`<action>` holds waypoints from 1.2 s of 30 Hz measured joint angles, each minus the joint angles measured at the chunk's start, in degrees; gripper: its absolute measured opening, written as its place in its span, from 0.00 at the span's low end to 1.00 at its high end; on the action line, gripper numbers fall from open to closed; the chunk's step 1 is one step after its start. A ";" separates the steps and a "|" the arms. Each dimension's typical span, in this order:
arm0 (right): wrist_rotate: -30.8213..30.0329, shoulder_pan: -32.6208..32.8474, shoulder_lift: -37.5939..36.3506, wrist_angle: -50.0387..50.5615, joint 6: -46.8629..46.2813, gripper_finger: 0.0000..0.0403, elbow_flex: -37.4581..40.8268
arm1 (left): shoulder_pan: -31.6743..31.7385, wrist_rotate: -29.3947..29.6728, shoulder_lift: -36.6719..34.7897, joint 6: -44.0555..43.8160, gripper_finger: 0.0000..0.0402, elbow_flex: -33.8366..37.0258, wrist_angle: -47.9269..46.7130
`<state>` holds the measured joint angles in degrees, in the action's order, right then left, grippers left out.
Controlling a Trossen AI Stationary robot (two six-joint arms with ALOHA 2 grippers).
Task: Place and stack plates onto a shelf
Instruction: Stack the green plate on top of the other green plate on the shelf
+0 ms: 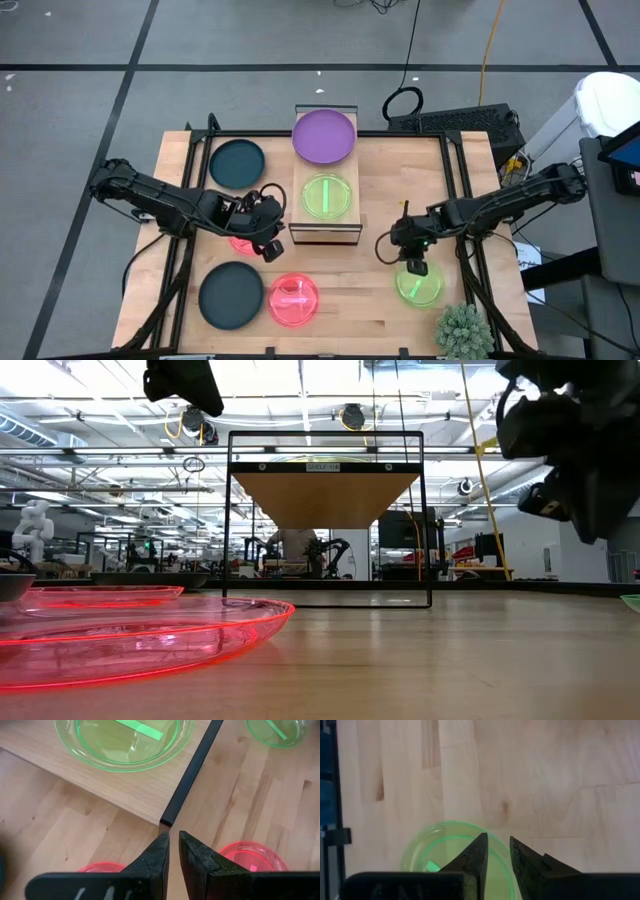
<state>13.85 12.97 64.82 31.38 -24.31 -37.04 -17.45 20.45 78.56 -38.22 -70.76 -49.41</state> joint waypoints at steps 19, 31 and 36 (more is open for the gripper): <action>-0.04 -0.06 0.00 -1.42 10.10 0.34 7.22 | 0.11 0.44 0.00 0.67 0.12 0.00 0.61; 2.38 -0.15 0.00 -1.62 10.05 0.25 10.70 | 0.11 0.55 0.00 0.63 0.12 0.00 1.76; 4.51 -0.15 -0.02 -2.51 8.04 0.18 11.95 | 0.11 0.60 0.00 0.90 0.12 0.00 2.98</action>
<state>18.35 12.82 64.79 28.87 -16.27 -25.09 -17.34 21.04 78.56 -37.32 -70.76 -46.43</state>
